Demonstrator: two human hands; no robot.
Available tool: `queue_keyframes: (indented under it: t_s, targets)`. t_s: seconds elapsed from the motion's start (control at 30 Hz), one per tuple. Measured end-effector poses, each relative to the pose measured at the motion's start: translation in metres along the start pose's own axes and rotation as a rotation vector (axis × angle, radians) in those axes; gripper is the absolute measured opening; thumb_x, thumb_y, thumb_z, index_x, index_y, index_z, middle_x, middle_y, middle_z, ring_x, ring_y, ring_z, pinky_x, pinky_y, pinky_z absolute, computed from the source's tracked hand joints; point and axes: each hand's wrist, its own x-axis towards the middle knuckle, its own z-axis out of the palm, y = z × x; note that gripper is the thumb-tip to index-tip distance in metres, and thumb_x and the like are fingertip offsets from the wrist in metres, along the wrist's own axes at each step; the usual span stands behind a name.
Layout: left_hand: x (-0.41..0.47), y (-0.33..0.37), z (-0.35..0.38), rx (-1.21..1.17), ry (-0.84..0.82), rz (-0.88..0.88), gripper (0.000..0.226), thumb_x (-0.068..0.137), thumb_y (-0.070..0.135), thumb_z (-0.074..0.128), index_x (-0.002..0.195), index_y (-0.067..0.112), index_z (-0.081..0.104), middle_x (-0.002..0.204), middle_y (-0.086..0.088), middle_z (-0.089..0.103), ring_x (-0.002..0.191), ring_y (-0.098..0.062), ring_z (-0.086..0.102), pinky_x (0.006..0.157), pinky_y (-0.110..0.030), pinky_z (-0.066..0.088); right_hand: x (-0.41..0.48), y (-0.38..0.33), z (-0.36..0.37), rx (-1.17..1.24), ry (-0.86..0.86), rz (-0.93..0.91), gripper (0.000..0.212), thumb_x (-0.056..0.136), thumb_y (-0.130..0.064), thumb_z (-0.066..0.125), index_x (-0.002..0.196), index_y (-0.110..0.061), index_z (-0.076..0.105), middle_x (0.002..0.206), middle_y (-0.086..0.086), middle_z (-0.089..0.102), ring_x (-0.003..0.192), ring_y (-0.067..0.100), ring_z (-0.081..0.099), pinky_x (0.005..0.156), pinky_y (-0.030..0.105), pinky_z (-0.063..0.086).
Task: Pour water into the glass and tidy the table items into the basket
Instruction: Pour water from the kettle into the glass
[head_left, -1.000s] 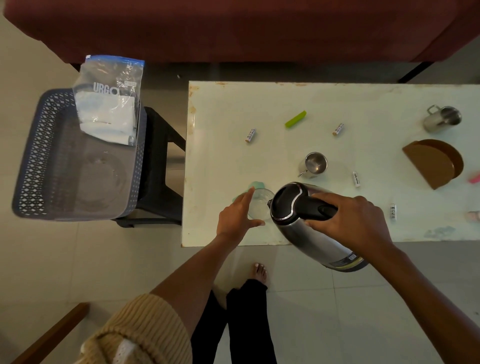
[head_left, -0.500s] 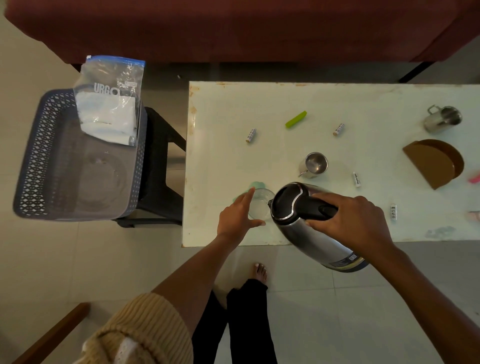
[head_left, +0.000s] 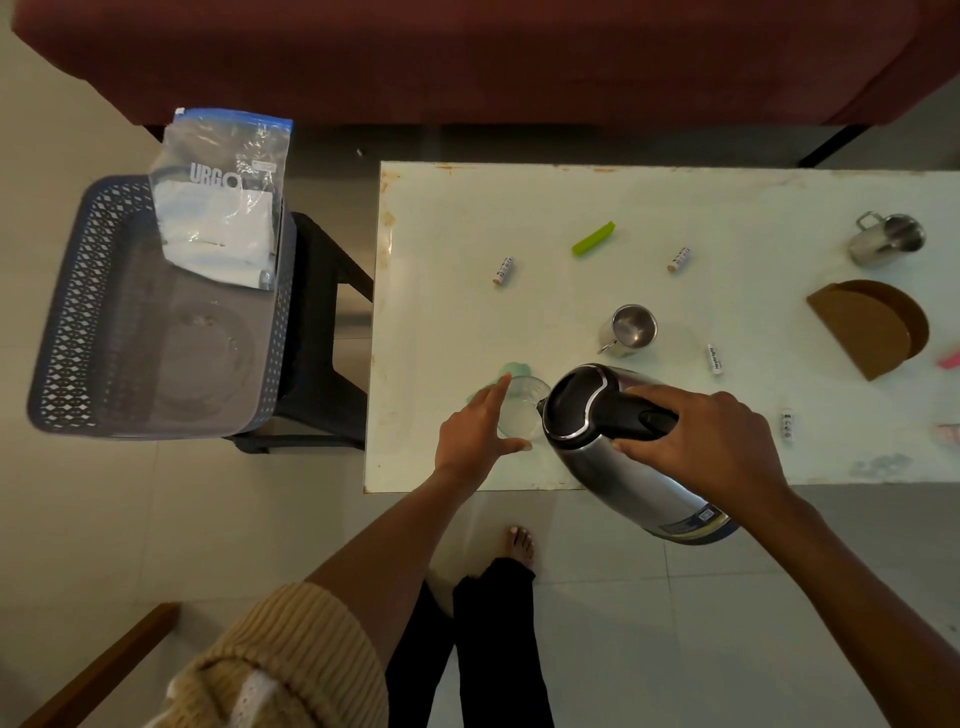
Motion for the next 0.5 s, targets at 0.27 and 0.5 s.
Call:
queue_keyframes:
  t_s: [0.27,0.5]
  targets:
    - [-0.0005,0.0003,-0.0002,0.012,-0.003,-0.001,0.091,0.076,0.042,0.073,0.148,0.023,0.021,0.148,-0.002,0.04,0.123,-0.026,0.052,0.092,-0.037,0.048,-0.0006,-0.0015,-0.0015,0.003,-0.003,0.006,0.048,0.074,-0.049,0.068,0.12,-0.039,0.057,0.103,0.004,0.07,0.095,0.028,0.062,0.075,0.029,0.044]
    - [-0.0004,-0.0001,-0.0005,0.003,-0.002,-0.005,0.091,0.076,0.041,0.073,0.148,0.023,0.021,0.147,-0.002,0.042,0.12,-0.026,0.054,0.09,-0.037,0.049,-0.0004,-0.0017,-0.0008,0.007,-0.007,0.03,0.047,0.073,-0.047,0.069,0.118,-0.04,0.058,0.099,0.005,0.071,0.093,0.028,0.062,0.075,0.031,0.046]
